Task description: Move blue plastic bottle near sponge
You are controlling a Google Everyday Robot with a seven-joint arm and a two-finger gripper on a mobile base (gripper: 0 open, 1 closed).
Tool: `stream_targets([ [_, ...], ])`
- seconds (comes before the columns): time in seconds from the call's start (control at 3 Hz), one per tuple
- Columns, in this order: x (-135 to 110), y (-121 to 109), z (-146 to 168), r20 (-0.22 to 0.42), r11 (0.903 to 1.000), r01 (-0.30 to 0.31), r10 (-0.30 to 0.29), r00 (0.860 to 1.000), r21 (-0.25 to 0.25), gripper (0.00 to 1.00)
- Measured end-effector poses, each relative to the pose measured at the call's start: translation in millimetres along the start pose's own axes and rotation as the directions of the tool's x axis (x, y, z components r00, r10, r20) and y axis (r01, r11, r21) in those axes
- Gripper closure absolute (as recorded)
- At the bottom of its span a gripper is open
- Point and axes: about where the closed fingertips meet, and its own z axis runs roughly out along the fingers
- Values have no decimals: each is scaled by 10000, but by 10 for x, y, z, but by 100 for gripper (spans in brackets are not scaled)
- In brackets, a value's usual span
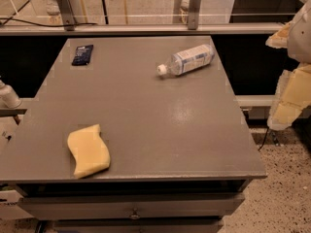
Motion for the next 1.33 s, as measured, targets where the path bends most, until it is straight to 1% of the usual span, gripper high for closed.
stream_targets([
  [0.33, -5, -6, -6, 20, 10000, 17, -17, 10000, 45, 0],
  [0.67, -124, -209, 140, 360, 9984, 374, -389, 9986, 426, 0],
  [1.0, -293, -612, 348, 1056, 9882, 898, -1032, 9890, 1240, 0],
  [1.33, -467, -1085, 558, 1558, 9719, 1235, -1560, 9754, 2002, 0],
])
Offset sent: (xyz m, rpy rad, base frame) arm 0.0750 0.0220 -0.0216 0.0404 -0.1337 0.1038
